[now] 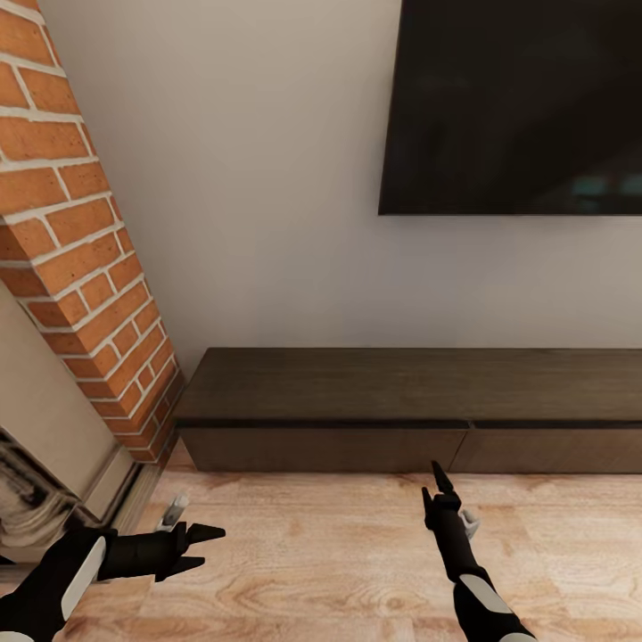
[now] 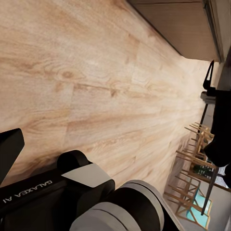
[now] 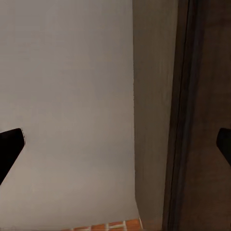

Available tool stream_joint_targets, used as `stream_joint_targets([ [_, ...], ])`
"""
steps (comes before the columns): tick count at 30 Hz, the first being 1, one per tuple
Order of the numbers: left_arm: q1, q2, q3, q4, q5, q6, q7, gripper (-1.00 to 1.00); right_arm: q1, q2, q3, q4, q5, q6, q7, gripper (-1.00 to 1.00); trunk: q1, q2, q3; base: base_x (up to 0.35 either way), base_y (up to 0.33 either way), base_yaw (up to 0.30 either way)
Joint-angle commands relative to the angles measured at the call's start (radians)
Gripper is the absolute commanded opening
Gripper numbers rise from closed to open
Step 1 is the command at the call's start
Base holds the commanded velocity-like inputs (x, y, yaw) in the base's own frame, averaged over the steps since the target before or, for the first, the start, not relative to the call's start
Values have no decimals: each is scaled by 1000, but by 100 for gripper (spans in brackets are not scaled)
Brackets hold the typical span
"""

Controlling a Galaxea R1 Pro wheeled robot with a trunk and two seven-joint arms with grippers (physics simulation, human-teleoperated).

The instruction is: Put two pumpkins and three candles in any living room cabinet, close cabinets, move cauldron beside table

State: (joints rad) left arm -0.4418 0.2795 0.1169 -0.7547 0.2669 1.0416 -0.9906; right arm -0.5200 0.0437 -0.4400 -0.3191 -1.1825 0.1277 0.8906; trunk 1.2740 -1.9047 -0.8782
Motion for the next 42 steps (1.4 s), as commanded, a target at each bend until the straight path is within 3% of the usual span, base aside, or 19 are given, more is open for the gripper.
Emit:
stream_joint_targets([
  [1, 0, 0, 0, 0, 0, 0, 0, 100, 0, -1, 0, 2, 3, 1, 3, 100, 0, 0, 0, 68, 0, 0],
  [9, 0, 0, 7, 0, 0, 0, 0, 100, 0, 3, 4, 5, 10, 2, -86, 100, 0, 0, 0, 253, 0, 0],
  [19, 0, 0, 6, 0, 1, 0, -1, 100, 0, 2, -4, 6, -1, 6, -95, 100, 0, 0, 0, 96, 0, 0],
  [27, 0, 0, 6, 0, 3, 0, -2, 100, 0, -3, -6, 7, -2, 7, -87, 100, 31, -56, -25, 2, 0, 0],
  [34, 0, 0, 1, 0, 1, 0, -52, 100, 0, -5, -2, 8, -1, 8, -51, 100, 57, -105, -47, 0, 0, 0],
  [42, 0, 0, -2, 0, 0, 0, -63, 100, 0, -3, 1, 8, 7, -2, -37, 100, 88, -161, -72, 0, 0, 0],
])
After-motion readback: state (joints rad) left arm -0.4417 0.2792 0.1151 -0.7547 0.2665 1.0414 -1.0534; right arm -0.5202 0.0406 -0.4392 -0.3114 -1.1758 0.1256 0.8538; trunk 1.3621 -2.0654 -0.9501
